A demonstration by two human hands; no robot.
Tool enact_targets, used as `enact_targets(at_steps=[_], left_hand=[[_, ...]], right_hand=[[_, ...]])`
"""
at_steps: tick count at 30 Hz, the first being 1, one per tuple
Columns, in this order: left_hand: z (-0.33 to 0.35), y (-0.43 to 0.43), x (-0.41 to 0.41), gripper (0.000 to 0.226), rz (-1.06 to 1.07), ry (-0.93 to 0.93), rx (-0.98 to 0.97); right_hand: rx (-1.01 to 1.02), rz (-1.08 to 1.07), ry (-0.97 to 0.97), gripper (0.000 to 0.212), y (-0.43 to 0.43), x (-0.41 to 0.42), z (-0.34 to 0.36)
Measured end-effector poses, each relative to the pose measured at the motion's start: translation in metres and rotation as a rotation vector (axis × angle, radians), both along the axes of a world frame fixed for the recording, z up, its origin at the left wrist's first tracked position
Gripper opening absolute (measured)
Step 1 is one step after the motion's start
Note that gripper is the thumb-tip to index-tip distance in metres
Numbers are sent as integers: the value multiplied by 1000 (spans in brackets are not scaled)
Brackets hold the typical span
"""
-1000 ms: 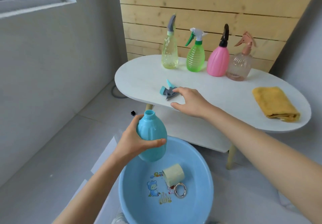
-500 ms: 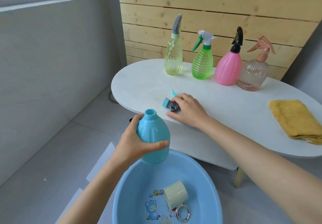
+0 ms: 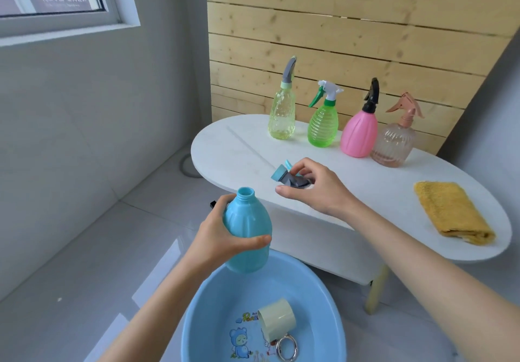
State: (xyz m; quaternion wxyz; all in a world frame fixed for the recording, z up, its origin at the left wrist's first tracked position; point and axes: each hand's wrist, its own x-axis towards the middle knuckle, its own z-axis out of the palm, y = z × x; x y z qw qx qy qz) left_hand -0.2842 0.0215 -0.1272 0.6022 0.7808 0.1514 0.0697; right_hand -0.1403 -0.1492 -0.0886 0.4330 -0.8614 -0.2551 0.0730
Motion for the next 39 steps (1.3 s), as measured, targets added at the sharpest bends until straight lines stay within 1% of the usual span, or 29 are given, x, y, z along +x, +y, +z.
enact_targets(at_steps=[2, 4, 6, 8, 9, 10, 11, 14, 16, 20, 24, 28, 34, 37, 39], left_hand=[[4, -3, -6, 84, 4, 3, 5], [12, -7, -14, 84, 6, -4, 13], [21, -11, -23, 84, 2, -12, 33], [29, -15, -33, 83, 0, -22, 48], [30, -17, -34, 82, -3, -23, 49], [33, -18, -38, 82, -4, -27, 51], [36, -21, -43, 82, -7, -27, 56], [42, -24, -53, 83, -13, -28, 61], [45, -26, -58, 84, -9, -34, 68], [48, -29, -65, 84, 2, -37, 74], [51, -31, -69, 85, 9, -35, 89], [51, -30, -73, 84, 12, -28, 121], [50, -29, -74, 81, 9, -34, 166], [48, -27, -73, 79, 8, -45, 190], [48, -28, -72, 79, 6, -54, 205]], right_hand=[[140, 38, 106, 35, -8, -18, 24], [261, 37, 195, 39, -17, -35, 51], [355, 3, 289, 49, -27, -53, 76], [390, 1, 297, 69, -40, -69, 94], [368, 10, 266, 78, -46, -74, 99], [339, 18, 220, 81, -53, -80, 105], [304, 31, 156, 79, -61, -87, 111], [209, 87, 11, 51, -85, -101, 125], [139, 131, -3, 47, -96, -109, 134], [26, 139, -54, 54, -104, -123, 145], [-12, 114, -116, 53, -104, -130, 155], [-32, 114, -144, 60, -101, -132, 163], [-71, 158, -151, 49, -75, -130, 169], [-136, 173, -164, 50, -60, -124, 169], [-196, 213, -165, 42, -48, -122, 168]])
